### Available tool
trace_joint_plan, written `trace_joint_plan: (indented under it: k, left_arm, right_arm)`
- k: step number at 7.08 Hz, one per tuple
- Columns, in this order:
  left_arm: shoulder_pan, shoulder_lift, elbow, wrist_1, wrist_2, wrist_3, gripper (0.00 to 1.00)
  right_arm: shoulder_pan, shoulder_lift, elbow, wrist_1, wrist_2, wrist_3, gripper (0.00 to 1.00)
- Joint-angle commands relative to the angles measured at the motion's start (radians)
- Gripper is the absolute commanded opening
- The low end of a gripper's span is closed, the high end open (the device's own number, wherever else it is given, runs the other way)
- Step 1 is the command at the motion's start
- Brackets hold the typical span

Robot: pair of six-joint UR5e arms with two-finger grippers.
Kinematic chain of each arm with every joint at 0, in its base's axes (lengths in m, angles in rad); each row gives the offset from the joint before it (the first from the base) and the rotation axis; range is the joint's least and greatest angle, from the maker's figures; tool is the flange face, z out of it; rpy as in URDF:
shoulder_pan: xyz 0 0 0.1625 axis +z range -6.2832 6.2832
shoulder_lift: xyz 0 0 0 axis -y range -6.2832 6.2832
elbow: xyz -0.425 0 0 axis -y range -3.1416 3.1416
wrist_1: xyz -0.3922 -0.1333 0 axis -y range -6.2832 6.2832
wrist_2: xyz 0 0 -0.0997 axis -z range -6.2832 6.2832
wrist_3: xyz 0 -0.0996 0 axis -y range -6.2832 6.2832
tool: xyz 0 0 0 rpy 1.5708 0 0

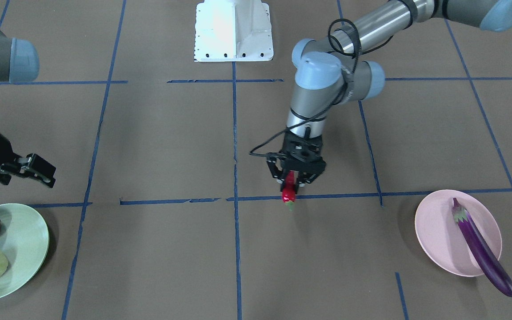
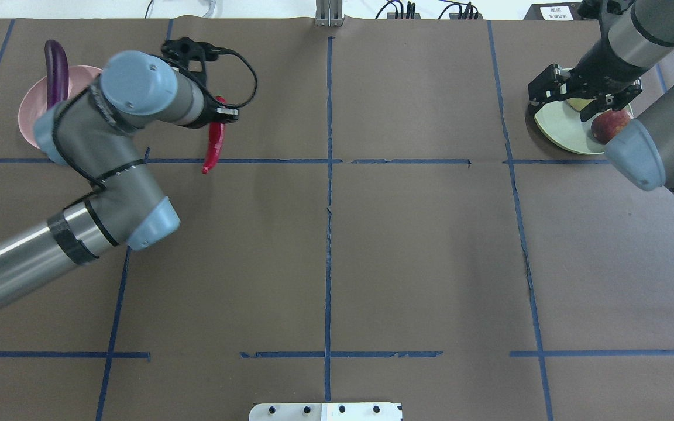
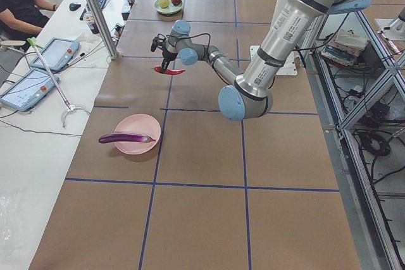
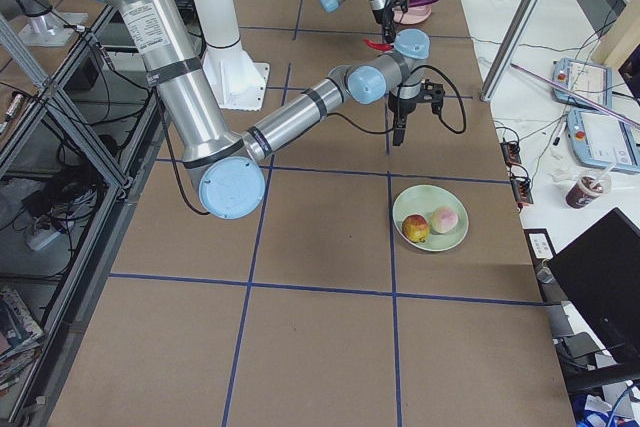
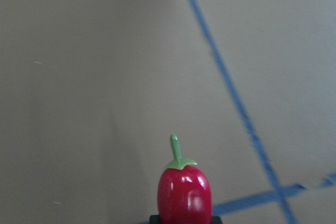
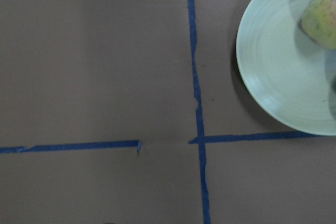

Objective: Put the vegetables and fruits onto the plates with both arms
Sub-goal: 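Lay chili on pink plate with left gripper while right releases peach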

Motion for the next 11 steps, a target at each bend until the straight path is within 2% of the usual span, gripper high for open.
trace_joint_plan:
  k: [1,3,4,5,6,8,9,10,11]
  left_arm:
    - [-0.212,0.044,0.169,0.016,-0.128,0.008,0.05]
    - [-0.25,0.043,0.273,0.011,-0.127,0.04,0.07]
    - [-0.251,0.04,0.281,0.008,-0.125,0.045,0.14]
    - [-0.251,0.0,0.346,-0.01,-0.125,0.049,0.95]
    - [-0.253,-0.002,0.38,-0.08,-0.125,0.051,1.0]
    - [-0.259,0.001,0.362,-0.104,-0.142,0.052,1.0]
    - [-0.268,0.029,0.313,-0.102,-0.223,0.055,1.0]
    - [-0.282,0.128,0.197,-0.102,-0.271,0.137,1.0]
    - [-0.3,0.229,0.079,-0.095,-0.3,0.242,1.0]
  right_arm:
    - [-0.068,-0.032,0.089,0.003,0.01,0.076,1.0]
    - [-0.085,-0.03,0.092,0.003,0.008,0.076,1.0]
    - [-0.085,-0.032,0.103,0.003,0.008,0.078,1.0]
    - [-0.086,-0.032,0.106,0.003,0.008,0.078,1.0]
    - [-0.089,-0.03,0.106,0.003,0.008,0.078,1.0]
    - [-0.091,-0.044,0.111,0.003,0.008,0.076,1.0]
    - [-0.088,-0.117,0.159,0.003,0.005,0.076,1.0]
    - [-0.086,-0.23,0.251,0.003,-0.036,0.073,1.0]
    - [-0.077,-0.318,0.304,0.003,-0.065,0.061,1.0]
